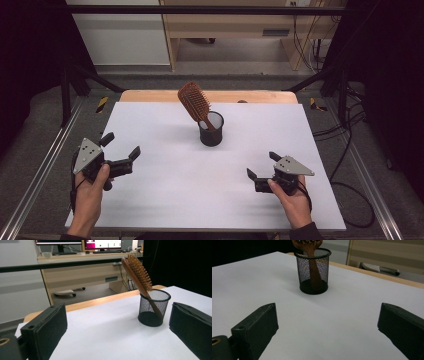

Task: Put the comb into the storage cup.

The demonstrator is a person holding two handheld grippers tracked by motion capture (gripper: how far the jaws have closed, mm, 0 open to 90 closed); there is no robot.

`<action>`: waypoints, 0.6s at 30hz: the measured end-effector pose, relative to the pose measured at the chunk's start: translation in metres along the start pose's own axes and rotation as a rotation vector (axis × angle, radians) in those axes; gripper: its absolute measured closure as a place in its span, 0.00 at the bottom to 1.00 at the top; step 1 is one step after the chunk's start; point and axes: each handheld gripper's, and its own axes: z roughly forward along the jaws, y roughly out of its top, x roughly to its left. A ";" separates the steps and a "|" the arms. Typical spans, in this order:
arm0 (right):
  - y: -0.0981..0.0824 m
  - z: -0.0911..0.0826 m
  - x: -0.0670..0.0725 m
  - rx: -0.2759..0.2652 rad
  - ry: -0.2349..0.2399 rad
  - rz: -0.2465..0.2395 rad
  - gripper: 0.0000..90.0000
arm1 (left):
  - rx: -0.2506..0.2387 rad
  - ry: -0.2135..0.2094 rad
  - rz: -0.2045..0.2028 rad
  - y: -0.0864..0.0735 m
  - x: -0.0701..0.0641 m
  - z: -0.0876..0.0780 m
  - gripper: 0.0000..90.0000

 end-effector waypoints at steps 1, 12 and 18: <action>0.000 -0.001 -0.001 -0.002 -0.002 0.000 0.04 | -0.004 0.002 -0.008 -0.002 0.000 -0.001 0.02; -0.001 -0.003 -0.005 -0.011 -0.007 0.004 0.04 | -0.015 0.022 -0.065 -0.031 0.011 -0.018 0.03; -0.002 -0.004 -0.006 -0.035 -0.021 -0.014 0.04 | -0.013 0.042 -0.080 -0.042 0.018 -0.024 0.04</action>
